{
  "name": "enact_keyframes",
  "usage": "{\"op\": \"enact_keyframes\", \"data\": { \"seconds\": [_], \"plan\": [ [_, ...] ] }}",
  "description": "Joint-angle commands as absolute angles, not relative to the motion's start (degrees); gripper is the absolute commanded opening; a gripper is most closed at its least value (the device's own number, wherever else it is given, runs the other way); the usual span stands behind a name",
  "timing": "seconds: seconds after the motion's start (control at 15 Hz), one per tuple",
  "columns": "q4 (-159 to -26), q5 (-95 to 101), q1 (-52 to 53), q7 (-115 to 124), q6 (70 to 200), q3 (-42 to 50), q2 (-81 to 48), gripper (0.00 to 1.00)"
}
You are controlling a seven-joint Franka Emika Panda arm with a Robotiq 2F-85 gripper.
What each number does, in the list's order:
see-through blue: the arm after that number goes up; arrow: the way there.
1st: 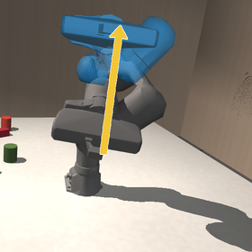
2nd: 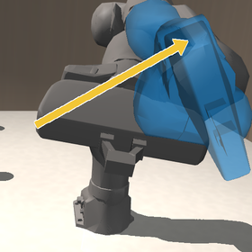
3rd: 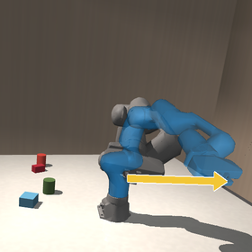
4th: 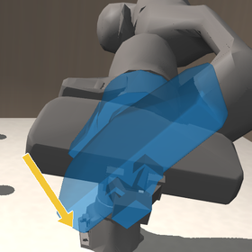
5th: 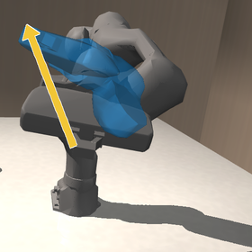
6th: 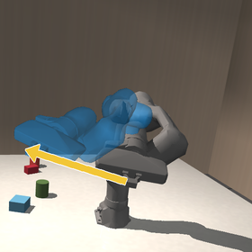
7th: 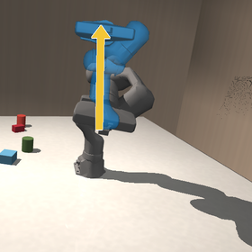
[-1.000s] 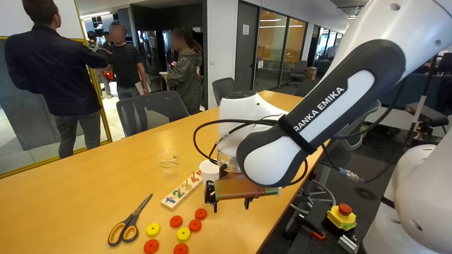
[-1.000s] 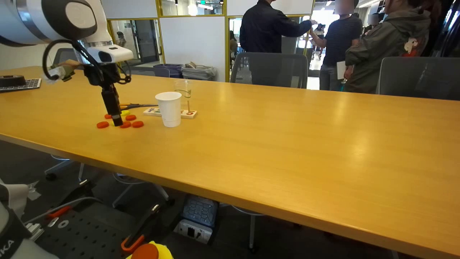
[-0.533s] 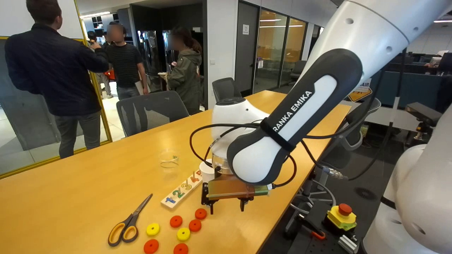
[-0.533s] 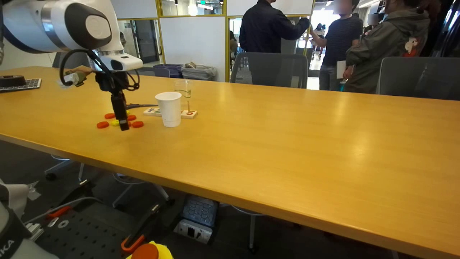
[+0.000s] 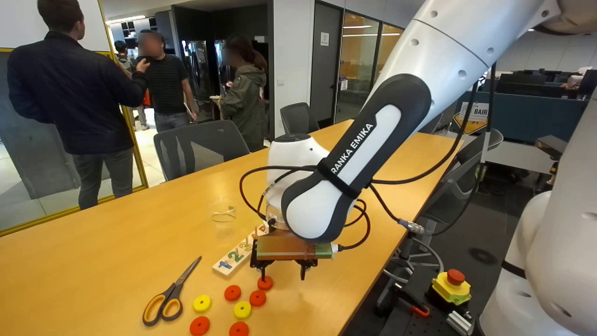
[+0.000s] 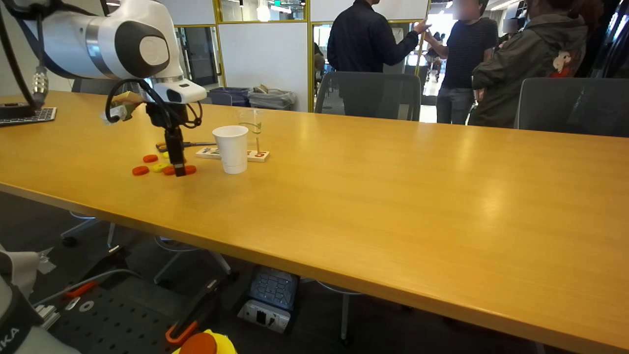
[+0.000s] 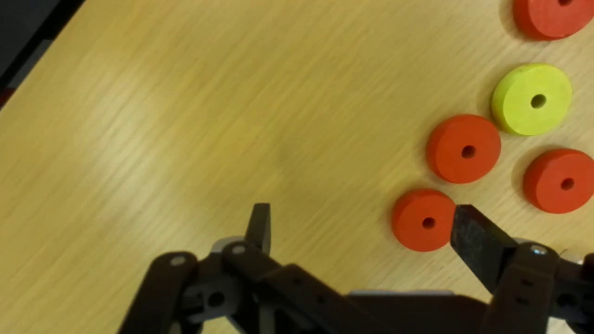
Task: Pick up the orange and yellow objects from the table and put them in the two cups
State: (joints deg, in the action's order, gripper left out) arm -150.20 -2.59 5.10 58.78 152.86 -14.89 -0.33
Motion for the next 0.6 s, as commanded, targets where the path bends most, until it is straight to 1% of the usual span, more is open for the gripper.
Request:
{"op": "enact_keyframes", "data": {
  "seconds": [0.0,0.53],
  "plan": [
    [-147.41,-2.65,7.61,61.52,155.12,-12.93,-3.54,1.0],
    [-144.99,-1.7,10.06,63.2,158.75,-10.1,-7.64,1.0]
  ]
}}
